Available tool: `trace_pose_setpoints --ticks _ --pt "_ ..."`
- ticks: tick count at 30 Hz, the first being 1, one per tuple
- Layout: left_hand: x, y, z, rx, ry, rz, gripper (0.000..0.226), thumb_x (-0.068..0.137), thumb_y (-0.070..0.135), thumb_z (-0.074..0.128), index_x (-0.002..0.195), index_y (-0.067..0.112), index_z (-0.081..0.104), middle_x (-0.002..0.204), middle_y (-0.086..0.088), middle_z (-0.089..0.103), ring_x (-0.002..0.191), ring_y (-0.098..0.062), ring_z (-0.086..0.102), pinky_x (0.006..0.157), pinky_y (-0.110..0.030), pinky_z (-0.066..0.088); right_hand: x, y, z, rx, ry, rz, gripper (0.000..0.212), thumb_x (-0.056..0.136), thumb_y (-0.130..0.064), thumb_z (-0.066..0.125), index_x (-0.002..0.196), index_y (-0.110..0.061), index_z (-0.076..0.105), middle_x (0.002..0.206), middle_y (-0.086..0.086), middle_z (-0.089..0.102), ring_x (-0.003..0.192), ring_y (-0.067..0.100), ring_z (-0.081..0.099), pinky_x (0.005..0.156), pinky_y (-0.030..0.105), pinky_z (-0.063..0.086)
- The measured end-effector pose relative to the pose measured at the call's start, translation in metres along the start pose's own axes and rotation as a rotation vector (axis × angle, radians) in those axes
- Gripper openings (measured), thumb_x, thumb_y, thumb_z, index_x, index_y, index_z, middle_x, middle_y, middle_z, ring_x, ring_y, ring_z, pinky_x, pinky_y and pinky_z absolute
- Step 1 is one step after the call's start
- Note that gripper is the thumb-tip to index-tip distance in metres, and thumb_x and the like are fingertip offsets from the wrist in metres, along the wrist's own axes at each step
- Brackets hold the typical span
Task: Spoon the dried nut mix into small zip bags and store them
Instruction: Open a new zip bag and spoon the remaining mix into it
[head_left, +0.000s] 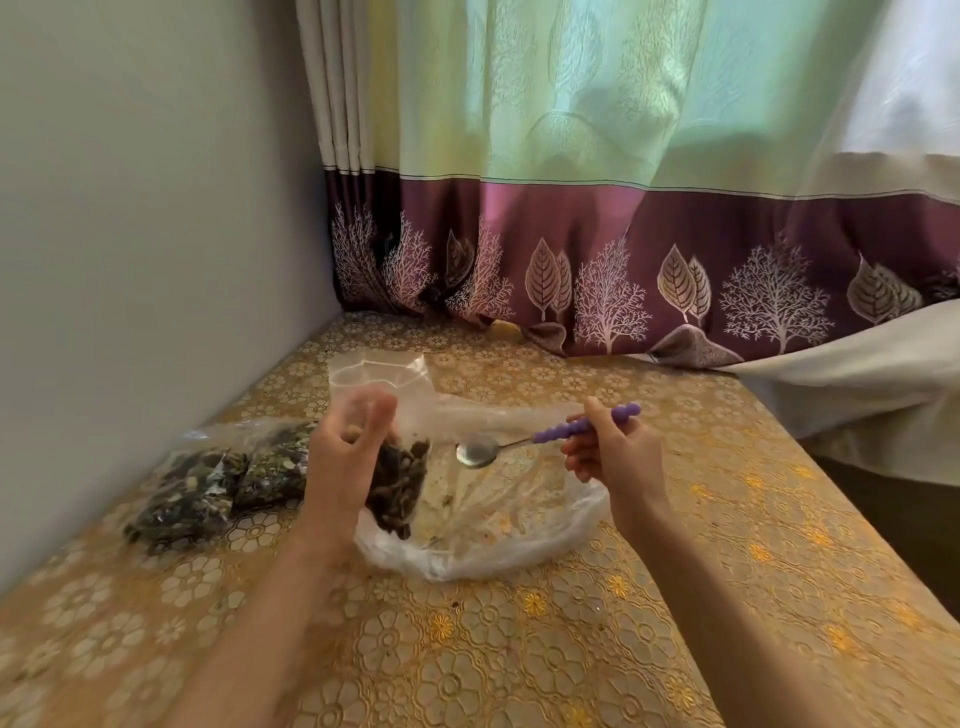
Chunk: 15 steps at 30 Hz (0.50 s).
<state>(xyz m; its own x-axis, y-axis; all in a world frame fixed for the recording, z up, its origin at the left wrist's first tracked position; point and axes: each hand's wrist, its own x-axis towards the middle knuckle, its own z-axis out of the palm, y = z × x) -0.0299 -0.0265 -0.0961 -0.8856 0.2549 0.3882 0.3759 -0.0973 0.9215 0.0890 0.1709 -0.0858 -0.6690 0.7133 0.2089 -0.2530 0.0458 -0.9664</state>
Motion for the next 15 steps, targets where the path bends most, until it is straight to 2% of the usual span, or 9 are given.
trace_pose_setpoints --ticks 2,5,10,15 --pt "0.004 -0.004 -0.012 0.015 0.053 0.003 0.067 0.042 0.091 0.054 0.083 0.039 0.065 0.062 0.013 0.06 0.069 -0.013 0.06 0.074 -0.034 0.05 -0.002 0.009 0.003 -0.069 -0.057 0.023 0.038 0.098 -0.021 0.048 0.069 -0.002 0.064 0.063 0.013 0.07 0.044 0.015 0.054 0.039 0.022 0.041" --pt "0.001 -0.016 -0.028 0.086 0.105 0.029 0.079 0.045 0.094 0.047 0.09 0.03 0.061 0.063 0.01 0.059 0.06 0.002 0.057 0.07 -0.02 0.04 -0.005 0.018 0.008 -0.177 -0.085 -0.016 0.05 0.097 -0.022 0.048 0.052 -0.01 0.068 0.059 0.012 0.069 0.043 0.017 0.056 0.038 0.023 0.04" --pt "-0.005 -0.038 -0.036 0.129 0.096 0.016 0.072 0.054 0.091 0.047 0.087 0.028 0.061 0.062 0.009 0.059 0.061 -0.008 0.056 0.071 -0.018 0.039 -0.004 0.025 0.015 -0.265 -0.052 -0.141 0.048 0.097 -0.018 0.048 0.053 -0.01 0.066 0.051 0.005 0.066 0.037 0.012 0.054 0.036 0.015 0.037" --pt "-0.005 -0.047 -0.034 0.12 0.095 -0.005 0.067 0.053 0.091 0.046 0.089 0.036 0.06 0.063 0.013 0.061 0.06 -0.005 0.054 0.067 -0.012 0.04 -0.003 0.033 0.032 -0.207 -0.105 -0.084 0.048 0.098 -0.019 0.049 0.056 -0.007 0.068 0.055 0.006 0.068 0.039 0.01 0.053 0.038 0.014 0.037"
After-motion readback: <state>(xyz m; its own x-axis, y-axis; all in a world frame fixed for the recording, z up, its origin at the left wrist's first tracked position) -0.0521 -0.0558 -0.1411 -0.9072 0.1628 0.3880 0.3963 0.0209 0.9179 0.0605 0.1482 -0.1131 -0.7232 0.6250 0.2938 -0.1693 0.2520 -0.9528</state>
